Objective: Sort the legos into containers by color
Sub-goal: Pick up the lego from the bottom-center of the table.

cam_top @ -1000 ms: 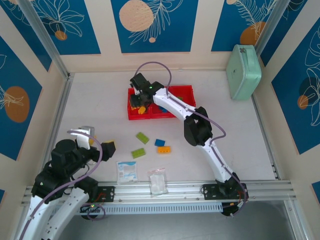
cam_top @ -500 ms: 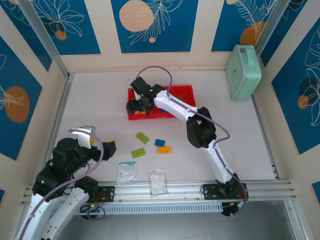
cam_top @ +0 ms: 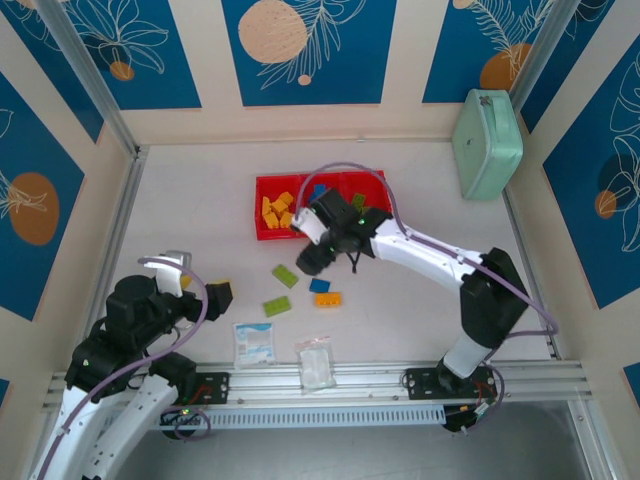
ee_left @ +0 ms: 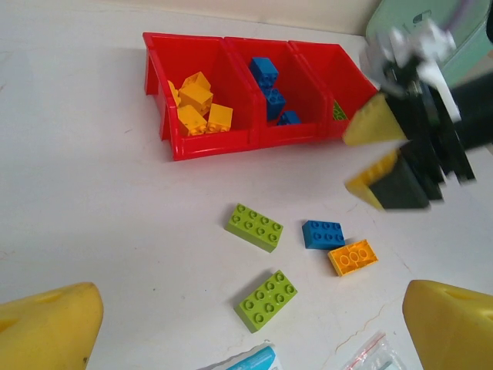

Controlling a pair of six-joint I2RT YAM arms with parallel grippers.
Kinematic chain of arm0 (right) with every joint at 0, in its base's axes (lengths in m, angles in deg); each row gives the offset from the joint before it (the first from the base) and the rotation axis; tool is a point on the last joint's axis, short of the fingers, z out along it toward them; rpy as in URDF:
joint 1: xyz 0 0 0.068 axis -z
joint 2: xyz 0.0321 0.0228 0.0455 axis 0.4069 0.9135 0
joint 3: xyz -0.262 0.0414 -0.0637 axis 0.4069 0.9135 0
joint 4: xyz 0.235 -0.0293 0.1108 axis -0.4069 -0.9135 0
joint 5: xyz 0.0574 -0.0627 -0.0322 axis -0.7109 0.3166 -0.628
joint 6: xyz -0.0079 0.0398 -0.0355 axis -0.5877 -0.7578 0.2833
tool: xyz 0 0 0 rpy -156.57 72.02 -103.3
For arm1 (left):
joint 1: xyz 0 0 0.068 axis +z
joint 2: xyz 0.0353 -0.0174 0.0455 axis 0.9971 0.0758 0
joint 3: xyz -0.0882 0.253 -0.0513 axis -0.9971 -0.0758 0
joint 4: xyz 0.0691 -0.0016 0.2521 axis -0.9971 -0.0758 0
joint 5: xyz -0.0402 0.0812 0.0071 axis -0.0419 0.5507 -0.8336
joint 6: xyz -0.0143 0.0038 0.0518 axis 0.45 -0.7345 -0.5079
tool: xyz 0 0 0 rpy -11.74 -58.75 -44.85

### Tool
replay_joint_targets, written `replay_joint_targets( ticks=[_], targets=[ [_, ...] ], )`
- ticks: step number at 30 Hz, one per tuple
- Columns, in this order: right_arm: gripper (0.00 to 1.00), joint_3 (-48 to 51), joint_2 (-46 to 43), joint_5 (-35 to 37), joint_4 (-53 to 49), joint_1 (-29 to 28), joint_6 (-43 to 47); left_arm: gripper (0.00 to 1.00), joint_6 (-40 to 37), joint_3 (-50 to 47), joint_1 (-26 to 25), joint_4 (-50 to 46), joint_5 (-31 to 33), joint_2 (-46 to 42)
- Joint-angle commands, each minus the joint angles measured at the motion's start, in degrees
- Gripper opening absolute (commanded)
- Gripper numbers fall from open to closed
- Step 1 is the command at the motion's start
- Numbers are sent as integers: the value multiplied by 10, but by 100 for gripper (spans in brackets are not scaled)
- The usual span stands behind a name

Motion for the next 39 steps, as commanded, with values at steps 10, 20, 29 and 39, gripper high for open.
replay_joint_targets(
  ticks=[10, 20, 29, 39],
  targets=[
    [76, 148, -22, -26, 31, 0, 196, 99, 1, -6, 4, 1, -18, 1],
    [76, 189, 24, -28, 89, -5, 226, 99, -2, -9, 4, 7, -31, -2],
    [60, 163, 92, -19, 78, -23, 232, 99, -3, -8, 4, 7, -35, 1],
    [21, 170, 68, -8, 41, -30, 230, 99, -4, -9, 4, 10, -32, -12]
  ],
)
